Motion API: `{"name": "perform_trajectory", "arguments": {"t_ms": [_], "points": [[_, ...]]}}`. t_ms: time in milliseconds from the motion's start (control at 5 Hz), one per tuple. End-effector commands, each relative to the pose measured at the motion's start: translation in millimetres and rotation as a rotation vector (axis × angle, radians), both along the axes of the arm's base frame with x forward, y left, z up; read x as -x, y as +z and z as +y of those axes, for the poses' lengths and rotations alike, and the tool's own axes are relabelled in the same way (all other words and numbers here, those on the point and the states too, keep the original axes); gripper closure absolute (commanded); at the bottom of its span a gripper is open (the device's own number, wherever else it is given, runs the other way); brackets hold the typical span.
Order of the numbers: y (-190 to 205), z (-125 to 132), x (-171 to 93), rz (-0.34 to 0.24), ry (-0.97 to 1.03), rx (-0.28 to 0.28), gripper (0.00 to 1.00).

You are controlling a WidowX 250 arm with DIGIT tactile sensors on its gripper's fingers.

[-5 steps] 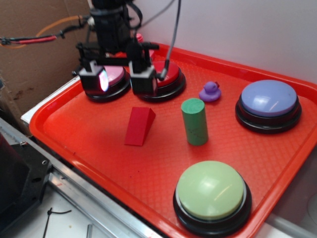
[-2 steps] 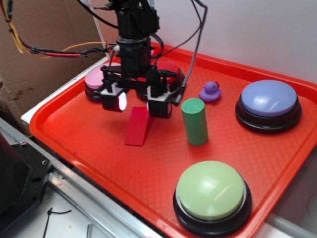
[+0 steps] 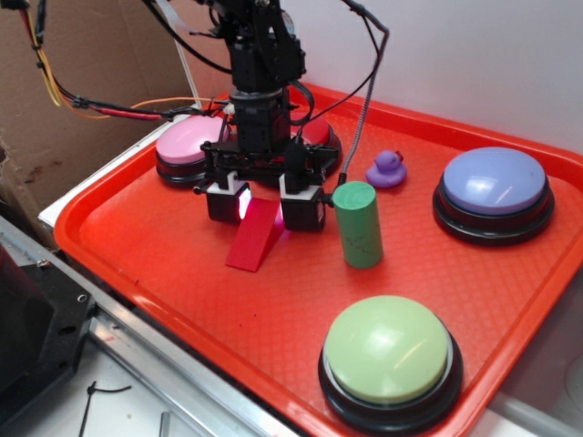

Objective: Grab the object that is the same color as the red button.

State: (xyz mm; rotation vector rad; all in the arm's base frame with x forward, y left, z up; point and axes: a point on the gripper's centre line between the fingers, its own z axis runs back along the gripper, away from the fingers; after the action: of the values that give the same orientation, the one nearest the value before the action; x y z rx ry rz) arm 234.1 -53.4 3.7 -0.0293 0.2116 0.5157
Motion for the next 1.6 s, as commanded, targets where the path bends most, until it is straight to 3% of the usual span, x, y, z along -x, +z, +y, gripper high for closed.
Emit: {"name": "perform_trajectory", "arguments": {"t_ms": [0, 200, 400, 600, 800, 1000, 1400], "points": [[60.6, 18.7, 0.9, -0.230, 0.090, 0.104, 1.00], [110.7, 25.0, 15.3, -0.227, 0.263, 0.067, 1.00], [160.5, 22.9, 27.1, -0.236, 0.369, 0.081, 1.00], [210.6, 22.9, 28.6, -0.246, 0.368, 0.116, 1.00], [260.5, 22.6, 29.2, -0.258, 0.344, 0.090, 1.00], [287.9, 21.0, 30.5, -0.274, 0.366, 0.012, 1.00], [284.8, 19.6, 33.1, -0.294, 0.385, -0.005, 0.98]]}}
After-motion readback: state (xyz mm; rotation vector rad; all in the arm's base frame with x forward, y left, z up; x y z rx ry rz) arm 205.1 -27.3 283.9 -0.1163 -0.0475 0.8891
